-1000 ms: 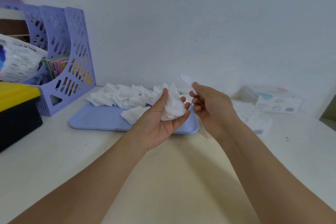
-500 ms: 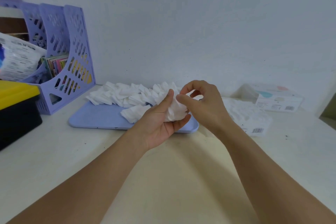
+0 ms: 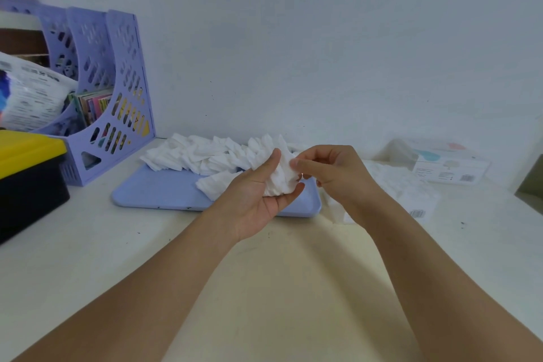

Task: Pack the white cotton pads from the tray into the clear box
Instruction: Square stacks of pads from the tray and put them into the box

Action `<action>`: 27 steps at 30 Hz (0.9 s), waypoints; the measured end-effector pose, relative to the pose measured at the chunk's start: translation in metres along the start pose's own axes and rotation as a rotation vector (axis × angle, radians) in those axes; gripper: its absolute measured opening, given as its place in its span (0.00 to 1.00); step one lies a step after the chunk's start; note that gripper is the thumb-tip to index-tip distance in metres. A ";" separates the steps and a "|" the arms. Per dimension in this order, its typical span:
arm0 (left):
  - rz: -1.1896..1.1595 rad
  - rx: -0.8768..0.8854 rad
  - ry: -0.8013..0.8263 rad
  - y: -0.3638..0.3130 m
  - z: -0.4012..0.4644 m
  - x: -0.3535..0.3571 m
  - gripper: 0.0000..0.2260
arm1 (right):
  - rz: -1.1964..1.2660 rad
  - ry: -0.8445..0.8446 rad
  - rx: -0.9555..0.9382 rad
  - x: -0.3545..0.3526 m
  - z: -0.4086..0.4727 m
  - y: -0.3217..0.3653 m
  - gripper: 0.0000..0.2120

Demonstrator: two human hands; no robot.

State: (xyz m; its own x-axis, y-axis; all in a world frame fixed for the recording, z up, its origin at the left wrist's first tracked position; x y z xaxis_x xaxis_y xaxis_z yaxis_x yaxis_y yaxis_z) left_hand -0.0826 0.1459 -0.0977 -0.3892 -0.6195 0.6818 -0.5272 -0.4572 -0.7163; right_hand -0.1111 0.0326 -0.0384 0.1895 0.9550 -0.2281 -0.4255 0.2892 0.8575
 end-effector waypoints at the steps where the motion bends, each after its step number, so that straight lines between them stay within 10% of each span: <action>1: 0.010 0.001 -0.008 0.001 0.000 -0.001 0.19 | -0.004 -0.002 -0.012 0.001 0.000 0.002 0.05; 17: 0.013 0.012 -0.089 0.000 0.004 -0.013 0.26 | -0.373 -0.235 -0.302 -0.012 -0.005 0.036 0.04; 27: 0.162 -0.054 -0.041 0.005 -0.001 -0.005 0.26 | -0.459 0.150 -0.317 0.028 -0.008 0.023 0.12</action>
State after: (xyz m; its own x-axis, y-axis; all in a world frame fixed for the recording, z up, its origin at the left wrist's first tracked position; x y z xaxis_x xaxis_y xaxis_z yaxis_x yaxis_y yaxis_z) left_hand -0.0844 0.1475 -0.1040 -0.4419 -0.7080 0.5508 -0.5000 -0.3154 -0.8065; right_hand -0.1224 0.0664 -0.0282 0.2997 0.7191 -0.6270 -0.5778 0.6598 0.4805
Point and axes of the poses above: each hand's wrist, its own z-axis towards the middle knuckle, its own x-axis out of the palm, y = z × x, the point moved 10 cm from there along z, towards the middle knuckle, and after that the axes turned 11 degrees about -x, right-handed, at the moved point
